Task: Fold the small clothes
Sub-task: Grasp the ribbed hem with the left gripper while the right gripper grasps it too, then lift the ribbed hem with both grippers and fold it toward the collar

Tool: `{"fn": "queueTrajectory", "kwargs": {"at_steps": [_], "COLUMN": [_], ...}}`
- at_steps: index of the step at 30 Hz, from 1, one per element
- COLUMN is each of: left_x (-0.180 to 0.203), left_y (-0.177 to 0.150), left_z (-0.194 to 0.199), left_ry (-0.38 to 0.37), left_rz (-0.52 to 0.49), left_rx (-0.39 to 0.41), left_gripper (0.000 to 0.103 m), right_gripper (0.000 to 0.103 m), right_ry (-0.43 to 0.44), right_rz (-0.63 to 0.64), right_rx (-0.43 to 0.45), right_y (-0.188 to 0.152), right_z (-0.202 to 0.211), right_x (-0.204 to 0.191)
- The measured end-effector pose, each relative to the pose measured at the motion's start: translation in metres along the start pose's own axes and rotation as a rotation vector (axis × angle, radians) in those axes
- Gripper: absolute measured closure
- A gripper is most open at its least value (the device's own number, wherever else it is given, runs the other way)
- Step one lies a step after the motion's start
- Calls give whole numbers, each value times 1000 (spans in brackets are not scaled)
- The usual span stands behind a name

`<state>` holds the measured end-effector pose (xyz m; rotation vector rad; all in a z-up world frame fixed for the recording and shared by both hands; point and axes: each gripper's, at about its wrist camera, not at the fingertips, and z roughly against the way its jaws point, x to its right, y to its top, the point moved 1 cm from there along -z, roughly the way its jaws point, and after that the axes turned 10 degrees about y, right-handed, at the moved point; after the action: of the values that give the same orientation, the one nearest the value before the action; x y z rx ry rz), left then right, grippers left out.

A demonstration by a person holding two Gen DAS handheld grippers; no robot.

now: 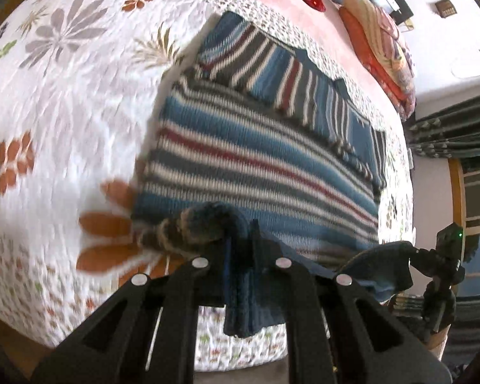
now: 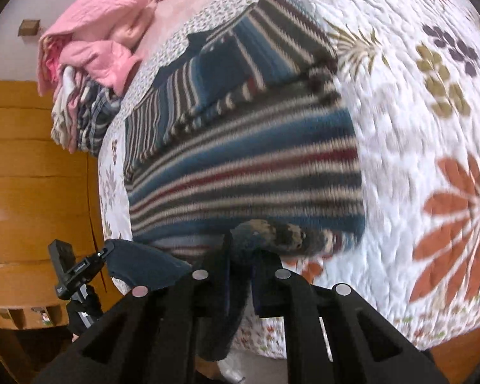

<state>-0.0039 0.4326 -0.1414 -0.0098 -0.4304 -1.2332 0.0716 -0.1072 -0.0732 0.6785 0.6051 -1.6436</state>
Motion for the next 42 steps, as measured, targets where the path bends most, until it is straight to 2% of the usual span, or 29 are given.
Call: {"fn": "queueTrajectory", "kwargs": {"at_steps": [7,12,17,20,22,25,27,30,33,36,38,40,42], "left_x": [11,12,-8,-12,-12,-10,-1,17,35,47,50,49,48], "left_y": [57,78,91,93,94,102,108,111,108,103,99,95,92], "left_z": [-51,-82,-84,-74,-66,-42,-32,-29,-39,-54,-60,-68,-75], "left_ry": [62,92,-29,-58,-42,0,26,48,64,117,145,174,161], "left_rz": [18,54,213,243,238,188,119,-1,-134,-283,-367,-424,-469], "left_rx": [-69,-129,-197,-197,-175,-86,-40,-1,-8,-20,-13,-9,-9], "left_gripper": [94,90,87,82,73,71,68,59,52,51,51,51,51], "right_gripper": [93,91,87,73,59,47,47,41,36,29,29,27,26], "right_ry": [-44,-55,-45,-12,0,-40,-93,-118,-134,-184,-201,-215,-243], "right_rz": [-122,-228,-282,-323,-326,-272,-200,-53,102,225,289,339,385], "right_rx": [-30,-60,-101,-104,-101,-56,-15,3,-40,-83,-121,-155,-185], "right_y": [57,80,87,90,91,95,100,107,110,110,112,112,113], "right_z": [-32,-49,-58,-56,-48,-30,-17,-14,-31,-55,-69,-77,-89], "right_x": [28,53,65,67,67,59,50,31,8,-7,-11,-11,-9]}}
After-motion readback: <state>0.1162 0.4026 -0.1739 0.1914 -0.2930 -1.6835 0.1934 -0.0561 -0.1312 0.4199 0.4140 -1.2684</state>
